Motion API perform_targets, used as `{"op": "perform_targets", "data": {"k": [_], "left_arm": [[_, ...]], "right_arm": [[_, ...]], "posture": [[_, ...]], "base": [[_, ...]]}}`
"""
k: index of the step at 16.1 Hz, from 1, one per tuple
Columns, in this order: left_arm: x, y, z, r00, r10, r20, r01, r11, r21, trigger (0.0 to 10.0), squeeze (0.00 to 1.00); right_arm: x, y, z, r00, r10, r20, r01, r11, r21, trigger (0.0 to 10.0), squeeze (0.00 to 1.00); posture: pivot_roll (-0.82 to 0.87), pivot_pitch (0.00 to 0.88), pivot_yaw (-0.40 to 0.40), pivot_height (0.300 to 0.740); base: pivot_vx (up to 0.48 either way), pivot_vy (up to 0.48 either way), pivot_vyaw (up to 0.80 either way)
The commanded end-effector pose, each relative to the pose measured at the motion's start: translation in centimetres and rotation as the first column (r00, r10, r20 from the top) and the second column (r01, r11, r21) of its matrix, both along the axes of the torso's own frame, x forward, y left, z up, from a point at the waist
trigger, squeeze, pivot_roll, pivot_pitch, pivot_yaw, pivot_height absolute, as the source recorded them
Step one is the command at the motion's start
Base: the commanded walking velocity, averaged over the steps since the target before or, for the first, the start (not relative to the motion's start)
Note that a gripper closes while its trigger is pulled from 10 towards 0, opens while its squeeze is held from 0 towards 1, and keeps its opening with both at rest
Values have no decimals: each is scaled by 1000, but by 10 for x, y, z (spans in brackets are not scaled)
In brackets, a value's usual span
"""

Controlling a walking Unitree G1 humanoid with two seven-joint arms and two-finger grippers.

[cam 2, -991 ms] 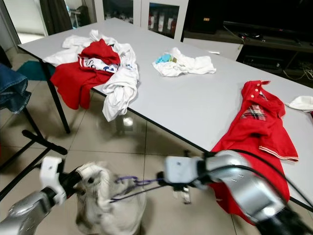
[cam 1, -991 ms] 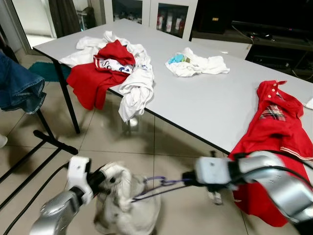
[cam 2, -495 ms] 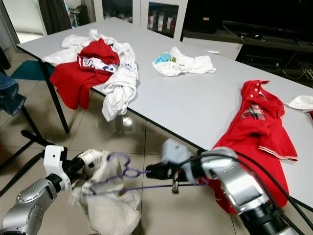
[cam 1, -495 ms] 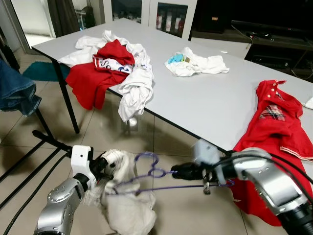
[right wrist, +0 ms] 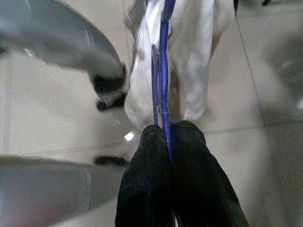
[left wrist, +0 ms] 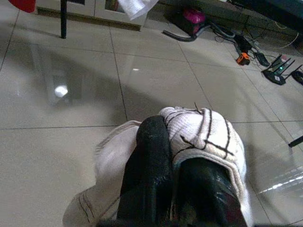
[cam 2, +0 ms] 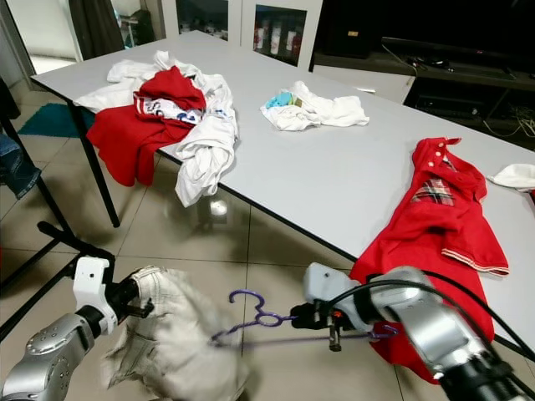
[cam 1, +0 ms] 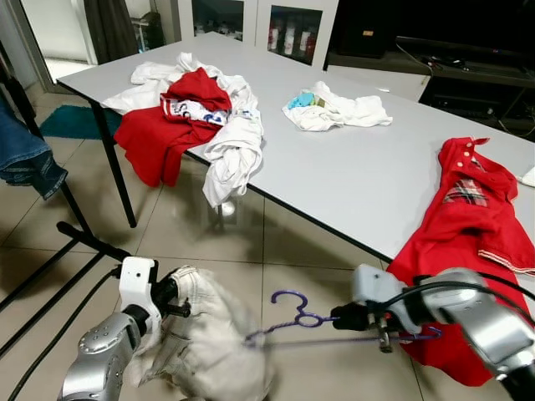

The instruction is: Hang hanger

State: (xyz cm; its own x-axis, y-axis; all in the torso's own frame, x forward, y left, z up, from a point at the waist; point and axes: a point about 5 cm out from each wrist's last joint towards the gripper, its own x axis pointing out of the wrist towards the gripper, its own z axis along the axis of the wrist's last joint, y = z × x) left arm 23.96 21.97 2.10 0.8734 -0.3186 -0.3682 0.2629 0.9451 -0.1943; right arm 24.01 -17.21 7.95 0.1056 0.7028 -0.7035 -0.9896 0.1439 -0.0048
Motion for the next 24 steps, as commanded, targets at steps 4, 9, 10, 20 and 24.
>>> {"op": "perform_targets", "data": {"k": [4, 9, 10, 20, 24], "left_arm": [[10, -5, 9, 998, -25, 61, 25, 1000, 2, 10000, 0], [14, -3, 13, 997, 15, 71, -14, 1000, -26, 10000, 0], [18, -2, 16, 996, 47, 79, -43, 998, -46, 10000, 0], [76, -8, 60, 953, 248, 177, -205, 952, -228, 10000, 0], [77, -9, 63, 948, 262, 181, -213, 944, -252, 10000, 0]], "right_arm": [[4, 30, 6, 998, 58, 40, -61, 995, 78, 10000, 0], [9, 29, 6, 998, 29, 53, -35, 994, 101, 10000, 0], [11, 25, 10, 998, -5, 57, -2, 992, 123, 10000, 0], [16, 55, -11, 973, -213, 86, 199, 969, 148, 10000, 0], [50, 41, -23, 848, -488, 207, 489, 871, 48, 10000, 0]], "posture": [[39, 0, -62, 740], [49, 0, -64, 740], [50, 0, -65, 740], [10, 0, -54, 740], [19, 0, -56, 740]], "base": [[0, 0, 0], [0, 0, 0], [0, 0, 0], [0, 0, 0], [0, 0, 0]]}}
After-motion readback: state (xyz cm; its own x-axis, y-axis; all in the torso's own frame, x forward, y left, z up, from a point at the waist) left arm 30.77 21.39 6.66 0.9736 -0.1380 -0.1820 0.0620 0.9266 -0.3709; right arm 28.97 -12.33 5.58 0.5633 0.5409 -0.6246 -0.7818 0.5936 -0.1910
